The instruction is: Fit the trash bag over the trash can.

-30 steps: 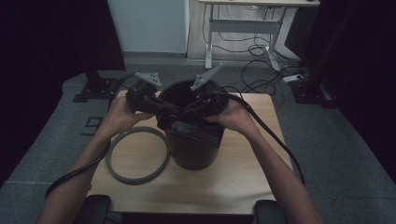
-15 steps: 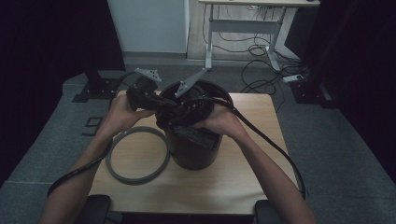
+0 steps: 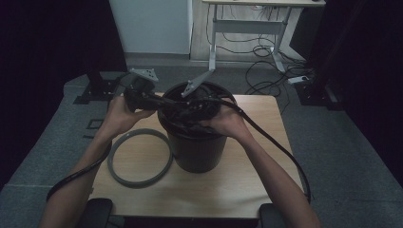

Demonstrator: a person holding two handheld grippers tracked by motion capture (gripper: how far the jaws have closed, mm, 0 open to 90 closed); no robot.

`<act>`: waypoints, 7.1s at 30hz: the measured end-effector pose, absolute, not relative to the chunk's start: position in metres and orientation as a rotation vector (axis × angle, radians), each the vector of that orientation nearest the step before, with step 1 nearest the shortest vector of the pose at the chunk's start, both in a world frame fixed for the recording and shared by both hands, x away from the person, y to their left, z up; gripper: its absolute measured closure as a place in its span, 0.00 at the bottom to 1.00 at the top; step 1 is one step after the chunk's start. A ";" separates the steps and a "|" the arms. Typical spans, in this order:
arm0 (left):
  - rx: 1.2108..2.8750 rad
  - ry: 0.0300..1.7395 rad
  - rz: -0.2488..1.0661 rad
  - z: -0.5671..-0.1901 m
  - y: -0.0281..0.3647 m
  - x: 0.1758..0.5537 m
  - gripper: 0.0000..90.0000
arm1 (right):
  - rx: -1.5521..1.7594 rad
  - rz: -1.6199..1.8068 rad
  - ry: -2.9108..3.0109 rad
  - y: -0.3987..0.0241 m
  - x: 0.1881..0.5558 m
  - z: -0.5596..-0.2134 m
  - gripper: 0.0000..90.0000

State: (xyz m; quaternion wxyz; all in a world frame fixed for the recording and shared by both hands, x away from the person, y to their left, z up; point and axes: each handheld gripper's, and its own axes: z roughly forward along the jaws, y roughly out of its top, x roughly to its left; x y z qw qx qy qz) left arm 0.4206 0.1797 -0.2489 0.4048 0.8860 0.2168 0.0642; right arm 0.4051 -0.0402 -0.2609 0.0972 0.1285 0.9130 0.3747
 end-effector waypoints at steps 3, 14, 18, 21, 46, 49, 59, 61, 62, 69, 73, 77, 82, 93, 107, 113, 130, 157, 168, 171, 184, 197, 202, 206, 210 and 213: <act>2.240 0.552 0.174 -0.249 0.185 0.421 0.97 | 0.422 1.115 2.685 -0.056 0.407 -0.259 0.99; 2.230 0.634 0.249 -0.256 0.206 0.430 0.97 | 0.626 1.069 2.579 -0.123 0.418 -0.262 0.99; 2.224 0.684 0.283 -0.259 0.217 0.437 0.97 | 0.703 1.068 2.536 -0.151 0.419 -0.262 0.99; 2.217 0.719 0.306 -0.261 0.225 0.441 0.97 | 0.758 1.061 2.501 -0.172 0.420 -0.261 0.99; 2.200 0.758 0.337 -0.256 0.239 0.449 0.43 | 0.847 1.140 2.472 -0.221 0.412 -0.247 0.39; 2.208 0.743 0.336 -0.253 0.235 0.450 0.41 | 0.810 1.159 2.488 -0.217 0.410 -0.241 0.37; 2.212 0.743 0.341 -0.250 0.217 0.464 0.31 | 0.692 1.184 2.519 -0.185 0.412 -0.232 0.28; 2.223 0.756 0.353 -0.250 0.211 0.469 0.29 | 0.672 1.173 2.525 -0.174 0.416 -0.235 0.26; 2.229 0.761 0.358 -0.251 0.209 0.472 0.29 | 0.662 1.166 2.529 -0.169 0.418 -0.236 0.27; 2.276 0.826 0.351 -0.263 0.198 0.487 0.76 | 0.667 0.965 2.570 -0.150 0.430 -0.254 0.91; 2.230 0.884 0.429 -0.263 0.206 0.484 0.95 | 0.732 0.907 2.558 -0.166 0.429 -0.255 0.98; 2.163 0.937 0.483 -0.259 0.225 0.478 0.98 | 0.822 0.856 2.506 -0.193 0.424 -0.251 0.98; 2.138 0.949 0.433 -0.264 0.243 0.472 0.98 | 0.917 0.866 2.496 -0.219 0.424 -0.259 0.98; 2.173 0.895 0.389 -0.272 0.241 0.476 0.60 | 0.932 0.916 2.457 -0.215 0.433 -0.260 0.54; 2.218 0.808 0.344 -0.262 0.221 0.488 0.38 | 0.897 0.993 2.423 -0.182 0.458 -0.232 0.35; 2.249 0.768 0.312 -0.271 0.220 0.486 0.34 | 0.911 0.969 2.461 -0.175 0.472 -0.246 0.31; 2.189 0.828 0.424 -0.268 0.231 0.483 0.91 | 0.854 0.875 2.460 -0.180 0.447 -0.255 0.93; 2.285 0.981 0.266 -0.329 0.212 0.539 0.91 | 1.130 0.769 2.431 -0.179 0.523 -0.329 0.93; 2.277 0.944 0.164 -0.338 0.206 0.538 0.92 | 1.195 0.747 2.496 -0.179 0.526 -0.347 0.94; 2.275 0.939 0.160 -0.339 0.205 0.537 0.92 | 1.217 0.726 2.513 -0.180 0.527 -0.352 0.94; 2.280 0.921 0.210 -0.337 0.219 0.529 0.63 | 1.215 0.762 2.475 -0.196 0.518 -0.351 0.45; 2.236 0.815 0.226 -0.317 0.243 0.497 0.47 | 1.021 1.021 2.496 -0.215 0.471 -0.313 0.33; 2.190 0.783 0.255 -0.296 0.254 0.487 0.41 | 0.962 1.047 2.494 -0.218 0.457 -0.298 0.34; 2.185 0.751 0.247 -0.282 0.252 0.485 0.36 | 0.910 1.104 2.453 -0.215 0.456 -0.281 0.34; 2.203 0.725 0.248 -0.275 0.244 0.484 0.33 | 0.871 1.124 2.429 -0.204 0.466 -0.274 0.29; 2.215 0.760 0.275 -0.273 0.241 0.486 0.32 | 0.872 1.139 2.417 -0.196 0.479 -0.275 0.27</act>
